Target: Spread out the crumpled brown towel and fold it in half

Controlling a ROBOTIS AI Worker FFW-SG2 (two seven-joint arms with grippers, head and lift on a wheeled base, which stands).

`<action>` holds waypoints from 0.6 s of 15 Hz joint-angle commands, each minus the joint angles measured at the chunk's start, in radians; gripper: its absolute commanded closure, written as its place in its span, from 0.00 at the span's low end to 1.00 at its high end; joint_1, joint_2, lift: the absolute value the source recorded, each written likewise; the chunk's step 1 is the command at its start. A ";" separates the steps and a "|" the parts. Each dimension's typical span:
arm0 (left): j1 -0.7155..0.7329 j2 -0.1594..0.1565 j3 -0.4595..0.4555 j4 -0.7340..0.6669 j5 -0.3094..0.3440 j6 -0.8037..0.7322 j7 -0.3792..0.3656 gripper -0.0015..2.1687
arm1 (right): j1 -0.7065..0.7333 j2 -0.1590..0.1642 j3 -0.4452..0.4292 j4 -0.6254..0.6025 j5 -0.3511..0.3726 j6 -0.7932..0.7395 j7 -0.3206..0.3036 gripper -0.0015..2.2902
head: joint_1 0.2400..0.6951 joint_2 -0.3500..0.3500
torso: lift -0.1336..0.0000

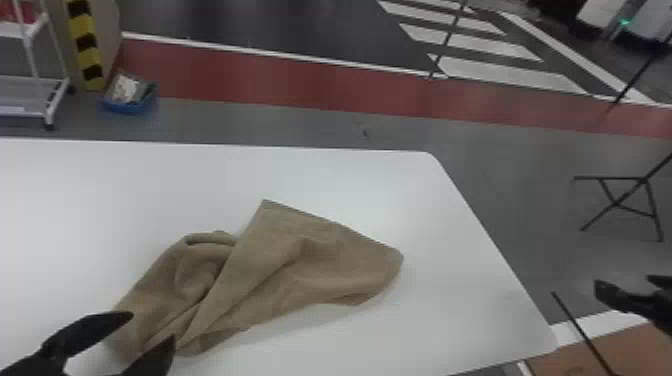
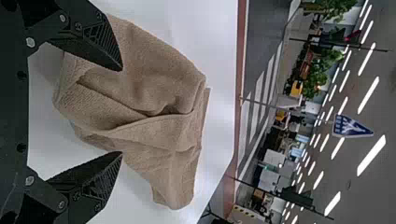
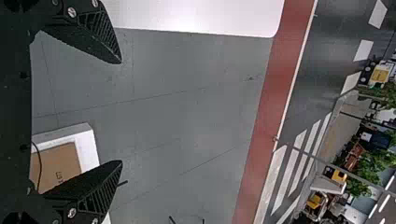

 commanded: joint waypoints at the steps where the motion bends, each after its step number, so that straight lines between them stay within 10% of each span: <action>1: 0.022 0.002 0.021 -0.010 -0.024 -0.002 -0.037 0.14 | -0.001 -0.001 0.007 0.003 -0.001 -0.001 0.000 0.06 | 1.00 0.00 | 0.07; 9: 0.039 -0.011 0.056 0.038 -0.168 -0.195 -0.149 0.15 | -0.038 -0.003 0.043 0.043 -0.019 -0.001 -0.003 0.06 | 1.00 0.00 | 0.07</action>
